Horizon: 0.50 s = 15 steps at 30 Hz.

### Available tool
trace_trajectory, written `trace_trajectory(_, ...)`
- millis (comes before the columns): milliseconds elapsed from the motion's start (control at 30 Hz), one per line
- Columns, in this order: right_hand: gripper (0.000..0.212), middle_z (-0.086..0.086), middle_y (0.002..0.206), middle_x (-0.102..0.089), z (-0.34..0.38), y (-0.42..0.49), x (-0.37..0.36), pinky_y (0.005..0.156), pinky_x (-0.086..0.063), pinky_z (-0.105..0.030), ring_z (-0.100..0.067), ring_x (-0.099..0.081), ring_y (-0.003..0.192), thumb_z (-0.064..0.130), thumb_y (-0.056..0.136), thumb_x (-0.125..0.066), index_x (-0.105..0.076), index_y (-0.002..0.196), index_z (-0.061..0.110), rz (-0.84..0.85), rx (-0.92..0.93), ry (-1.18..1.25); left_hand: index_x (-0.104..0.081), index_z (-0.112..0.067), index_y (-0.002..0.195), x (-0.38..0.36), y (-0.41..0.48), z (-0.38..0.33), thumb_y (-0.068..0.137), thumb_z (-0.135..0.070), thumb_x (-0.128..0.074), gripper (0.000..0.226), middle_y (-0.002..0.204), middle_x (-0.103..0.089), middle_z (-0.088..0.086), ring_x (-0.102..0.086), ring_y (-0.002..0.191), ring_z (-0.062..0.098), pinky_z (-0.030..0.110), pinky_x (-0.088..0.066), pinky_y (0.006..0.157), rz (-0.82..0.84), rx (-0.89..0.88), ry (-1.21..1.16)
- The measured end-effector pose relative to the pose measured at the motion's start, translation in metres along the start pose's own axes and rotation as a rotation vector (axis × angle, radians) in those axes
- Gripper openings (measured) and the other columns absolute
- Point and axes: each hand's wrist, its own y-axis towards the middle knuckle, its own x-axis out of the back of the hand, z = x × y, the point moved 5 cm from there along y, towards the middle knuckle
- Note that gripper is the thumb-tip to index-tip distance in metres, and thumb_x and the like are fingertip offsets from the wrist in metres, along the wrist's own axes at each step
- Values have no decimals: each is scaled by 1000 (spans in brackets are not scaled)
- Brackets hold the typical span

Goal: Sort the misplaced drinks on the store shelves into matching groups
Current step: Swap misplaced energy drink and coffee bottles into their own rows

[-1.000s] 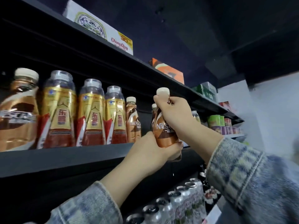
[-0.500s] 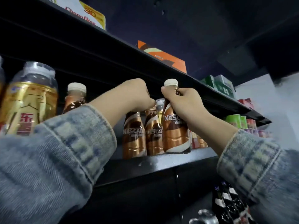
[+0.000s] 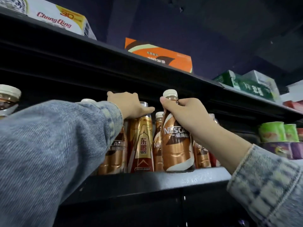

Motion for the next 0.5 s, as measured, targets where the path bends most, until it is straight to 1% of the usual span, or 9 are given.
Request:
trace_trajectory(67, 41, 0, 55, -58, -9, 2, 4, 53, -48, -24, -10, -58, 48, 48, 83, -64, -55, 62, 14, 38, -6, 24, -45, -18, 132, -4, 4, -4, 67, -86, -29, 96, 125, -59, 6, -51, 117, 28, 54, -20, 106, 30, 28, 14)
trace_trajectory(133, 42, 4, 51, -55, -15, 3, 6, 49, -44, -21, -6, -55, 42, 48, 84, -63, -52, 58, 17, 51, -4, 45, -52, -18, 124, -3, 5, -11, 62, -89, -31, 97, 121, -61, 4, -51, 117, 26, 55, -17, 108, 35, 23, 33)
trace_trajectory(200, 43, 4, 51, -54, -20, 3, 8, 47, -43, -19, -5, -53, 42, 48, 84, -63, -51, 56, 17, 35, 1, 54, -58, -17, 103, 0, 1, -17, 61, -88, -37, 85, 102, -63, 2, -54, 102, 24, 52, -25, 105, 45, 27, 26)
trace_trajectory(233, 44, 3, 52, -54, -21, 3, 8, 48, -43, -20, -7, -53, 43, 49, 83, -63, -51, 56, 16, 22, 4, 56, -56, -17, 88, 2, -2, -18, 63, -85, -42, 74, 87, -60, 0, -53, 91, 22, 49, -31, 101, 46, 34, 16)
trace_trajectory(267, 44, 2, 52, -54, -22, 2, 8, 49, -44, -21, -8, -53, 45, 49, 83, -63, -50, 56, 16, 9, 8, 58, -53, -18, 79, 4, -5, -19, 65, -81, -47, 66, 77, -55, -2, -50, 82, 20, 46, -36, 97, 36, 40, -4)
trace_trajectory(300, 45, 1, 53, -53, -23, 2, 9, 50, -44, -22, -9, -53, 46, 48, 83, -63, -50, 56, 16, -3, 11, 63, -53, -18, 77, 6, -7, -19, 66, -79, -50, 62, 71, -52, -2, -49, 77, 18, 44, -39, 94, 18, 42, -27)
trace_trajectory(367, 46, 1, 52, -52, -23, 3, 8, 51, -44, -23, -11, -53, 47, 48, 83, -63, -48, 54, 15, -26, 14, 71, -58, -16, 92, 10, -14, -17, 66, -75, -52, 64, 73, -53, -3, -49, 77, 19, 44, -38, 94, -49, 33, -77)
trace_trajectory(433, 47, 1, 51, -51, -22, 5, 7, 50, -42, -24, -11, -52, 47, 47, 82, -64, -48, 53, 14, -53, 14, 68, -53, -14, 110, 17, -24, -15, 70, -70, -54, 69, 83, -55, 0, -53, 84, 21, 44, -38, 98, -129, 17, -149)
trace_trajectory(500, 46, -3, 55, -55, -20, 7, 5, 52, -45, -26, -14, -56, 51, 47, 82, -64, -53, 57, 11, -75, 15, 67, -47, -13, 118, 25, -39, -14, 72, -66, -56, 71, 90, -58, 2, -58, 93, 25, 42, -41, 98, -213, 11, -236)
